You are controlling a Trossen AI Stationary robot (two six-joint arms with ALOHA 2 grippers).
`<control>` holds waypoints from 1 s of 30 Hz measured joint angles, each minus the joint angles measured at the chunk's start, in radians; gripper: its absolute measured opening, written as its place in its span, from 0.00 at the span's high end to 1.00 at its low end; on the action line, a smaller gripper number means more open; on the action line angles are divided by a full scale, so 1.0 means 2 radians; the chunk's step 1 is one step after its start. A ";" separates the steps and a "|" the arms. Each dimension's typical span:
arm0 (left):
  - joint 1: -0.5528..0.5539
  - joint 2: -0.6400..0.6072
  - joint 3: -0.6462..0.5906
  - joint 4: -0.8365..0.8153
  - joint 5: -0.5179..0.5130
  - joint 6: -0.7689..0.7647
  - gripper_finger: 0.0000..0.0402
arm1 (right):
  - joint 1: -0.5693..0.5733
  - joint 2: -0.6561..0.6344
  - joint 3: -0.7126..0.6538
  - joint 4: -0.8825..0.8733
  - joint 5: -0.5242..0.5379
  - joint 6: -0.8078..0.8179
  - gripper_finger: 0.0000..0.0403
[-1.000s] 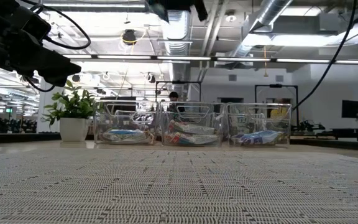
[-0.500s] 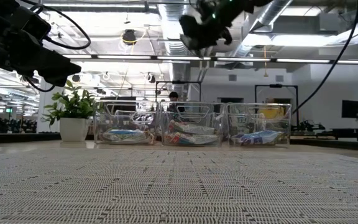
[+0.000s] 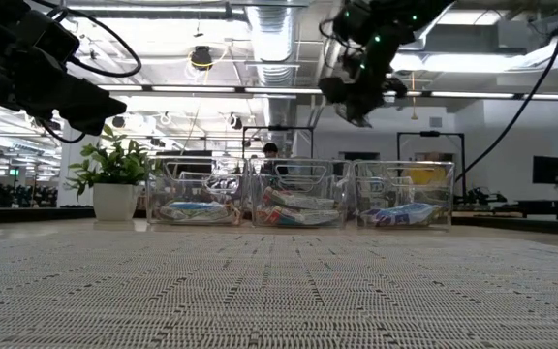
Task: Pick and place Granola Bars by type
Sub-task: Put the purple granola bar into the right transparent bin
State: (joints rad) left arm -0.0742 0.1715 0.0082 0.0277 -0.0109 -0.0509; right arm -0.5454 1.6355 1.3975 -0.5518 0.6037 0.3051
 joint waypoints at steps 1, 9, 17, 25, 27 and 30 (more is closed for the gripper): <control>0.000 0.000 0.000 0.000 0.000 0.000 0.61 | -0.005 -0.001 0.000 -0.015 0.000 0.011 0.82; 0.000 0.000 0.000 0.000 0.000 0.003 0.61 | -0.021 -0.001 0.000 -0.123 -0.069 0.083 0.82; 0.000 0.000 0.000 0.000 0.000 0.003 0.61 | -0.026 0.000 0.000 -0.181 -0.184 0.098 0.82; 0.000 0.000 0.000 0.000 0.000 0.004 0.61 | -0.030 0.000 0.000 -0.207 -0.196 0.086 0.82; 0.000 0.000 0.000 0.000 0.000 0.002 0.61 | -0.032 0.000 0.000 -0.207 -0.196 0.080 0.82; 0.000 0.000 0.000 0.000 0.000 0.003 0.61 | -0.033 0.000 0.000 -0.207 -0.196 0.072 0.80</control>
State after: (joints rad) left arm -0.0742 0.1715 0.0084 0.0277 -0.0111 -0.0455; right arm -0.6113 1.6359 1.3975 -0.9650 0.2111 0.4492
